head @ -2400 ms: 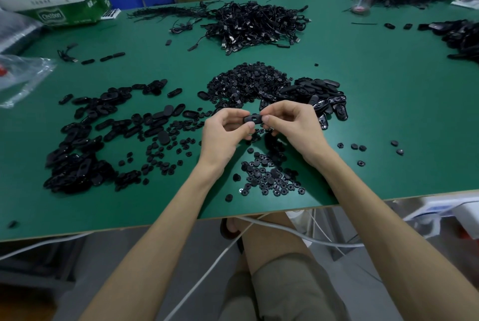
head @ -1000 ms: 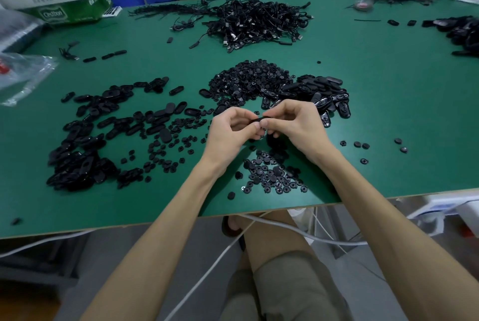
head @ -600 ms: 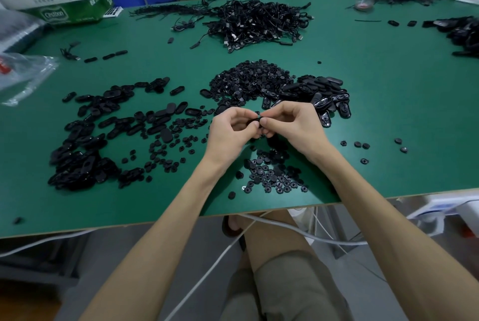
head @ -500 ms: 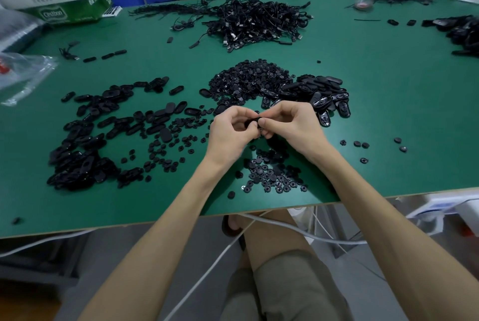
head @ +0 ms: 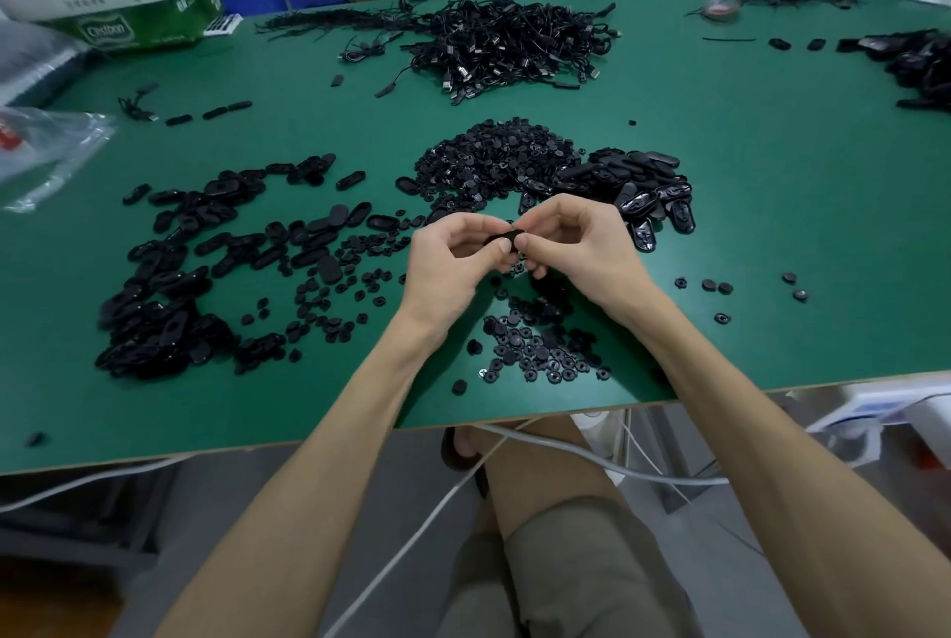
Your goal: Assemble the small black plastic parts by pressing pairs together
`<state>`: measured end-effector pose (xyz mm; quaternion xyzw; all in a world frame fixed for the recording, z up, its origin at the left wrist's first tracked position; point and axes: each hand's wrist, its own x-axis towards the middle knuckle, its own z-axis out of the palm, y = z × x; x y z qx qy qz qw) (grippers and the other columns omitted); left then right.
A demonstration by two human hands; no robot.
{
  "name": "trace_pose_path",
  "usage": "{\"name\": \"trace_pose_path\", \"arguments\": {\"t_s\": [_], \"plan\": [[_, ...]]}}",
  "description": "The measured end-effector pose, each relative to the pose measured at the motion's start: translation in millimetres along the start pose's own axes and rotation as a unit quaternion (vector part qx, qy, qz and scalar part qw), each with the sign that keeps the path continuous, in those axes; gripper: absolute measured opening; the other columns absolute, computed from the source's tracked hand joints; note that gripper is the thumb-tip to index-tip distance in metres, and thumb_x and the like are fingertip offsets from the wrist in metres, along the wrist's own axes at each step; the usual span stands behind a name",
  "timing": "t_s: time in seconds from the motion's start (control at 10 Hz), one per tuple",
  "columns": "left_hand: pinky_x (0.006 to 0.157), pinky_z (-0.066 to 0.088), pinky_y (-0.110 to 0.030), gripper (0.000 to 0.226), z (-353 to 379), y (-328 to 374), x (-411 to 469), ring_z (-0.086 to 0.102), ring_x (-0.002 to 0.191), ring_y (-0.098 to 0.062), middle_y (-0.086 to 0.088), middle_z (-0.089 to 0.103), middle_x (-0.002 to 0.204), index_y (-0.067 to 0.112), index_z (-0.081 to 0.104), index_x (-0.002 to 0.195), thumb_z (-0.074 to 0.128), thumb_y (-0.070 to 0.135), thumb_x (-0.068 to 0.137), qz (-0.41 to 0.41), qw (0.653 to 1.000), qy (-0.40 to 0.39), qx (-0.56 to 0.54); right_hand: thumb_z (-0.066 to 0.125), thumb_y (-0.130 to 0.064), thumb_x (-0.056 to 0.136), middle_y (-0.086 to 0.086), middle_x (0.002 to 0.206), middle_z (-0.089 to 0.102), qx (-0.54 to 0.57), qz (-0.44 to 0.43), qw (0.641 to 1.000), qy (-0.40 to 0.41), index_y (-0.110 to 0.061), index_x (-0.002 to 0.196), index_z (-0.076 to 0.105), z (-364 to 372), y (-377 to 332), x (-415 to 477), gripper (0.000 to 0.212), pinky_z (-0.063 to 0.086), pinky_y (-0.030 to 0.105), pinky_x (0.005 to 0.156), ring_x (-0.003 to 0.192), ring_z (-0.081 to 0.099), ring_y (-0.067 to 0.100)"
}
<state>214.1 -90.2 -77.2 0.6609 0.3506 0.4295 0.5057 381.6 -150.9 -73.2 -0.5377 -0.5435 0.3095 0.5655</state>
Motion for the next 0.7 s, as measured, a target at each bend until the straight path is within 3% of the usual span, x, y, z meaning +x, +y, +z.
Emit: {"name": "trace_pose_path", "arguments": {"t_s": [0.2,0.3,0.4,0.5,0.6,0.7], "plan": [[0.082,0.063,-0.038,0.017,1,-1,-1,0.077,0.082,-0.031,-0.014,0.078,0.090,-0.002,0.072,0.107,0.075,-0.002,0.090,-0.008,1.000,0.007,-0.013,0.068,0.004,0.092,0.013,0.078,0.072,-0.023,-0.008,1.000,-0.015,-0.007,0.100,0.074,0,-2,-1,0.014,0.058,0.031,0.065,0.066,0.068,0.017],[0.085,0.063,-0.036,0.018,1,-1,0,0.077,0.091,-0.028,-0.015,0.078,0.099,-0.001,0.072,0.112,0.073,0.003,0.094,0.000,1.000,0.004,-0.015,0.068,0.001,0.093,0.012,0.081,0.074,-0.045,-0.018,0.999,0.024,-0.009,0.101,0.076,0,-4,-2,0.015,0.060,0.036,0.069,0.067,0.068,0.018],[0.088,0.062,-0.033,0.017,2,-2,1,0.076,0.098,-0.021,-0.012,0.076,0.106,0.001,0.070,0.116,0.064,0.006,0.101,0.005,1.000,0.023,-0.013,0.064,-0.002,0.097,0.006,0.091,0.074,-0.066,0.000,0.984,0.164,-0.012,0.110,0.074,-4,-2,-1,0.019,0.062,0.042,0.075,0.074,0.071,0.019],[0.088,0.061,-0.031,0.018,0,-3,3,0.076,0.097,-0.019,-0.010,0.076,0.106,0.001,0.070,0.116,0.059,0.003,0.103,-0.009,0.999,0.033,-0.007,0.056,-0.008,0.101,0.007,0.126,0.063,-0.036,0.059,0.953,0.295,-0.012,0.137,0.060,-11,1,3,0.037,0.059,0.040,0.091,0.102,0.070,0.017],[0.089,0.061,-0.033,0.018,0,-4,2,0.075,0.097,-0.020,-0.011,0.076,0.105,0.001,0.070,0.115,0.057,0.000,0.102,-0.007,1.000,0.021,0.002,0.052,-0.010,0.101,0.005,0.155,0.035,-0.037,0.074,0.950,0.300,-0.013,0.160,0.032,-10,-1,2,0.062,0.053,0.031,0.103,0.128,0.055,0.006],[0.089,0.062,-0.034,0.018,2,-4,4,0.075,0.096,-0.022,-0.012,0.075,0.104,0.000,0.071,0.113,0.056,-0.003,0.102,-0.007,1.000,0.023,0.007,0.053,-0.007,0.100,0.004,0.155,0.032,-0.050,0.070,0.949,0.303,-0.015,0.156,0.038,-8,-1,3,0.059,0.054,0.027,0.100,0.128,0.055,0.005]]}}
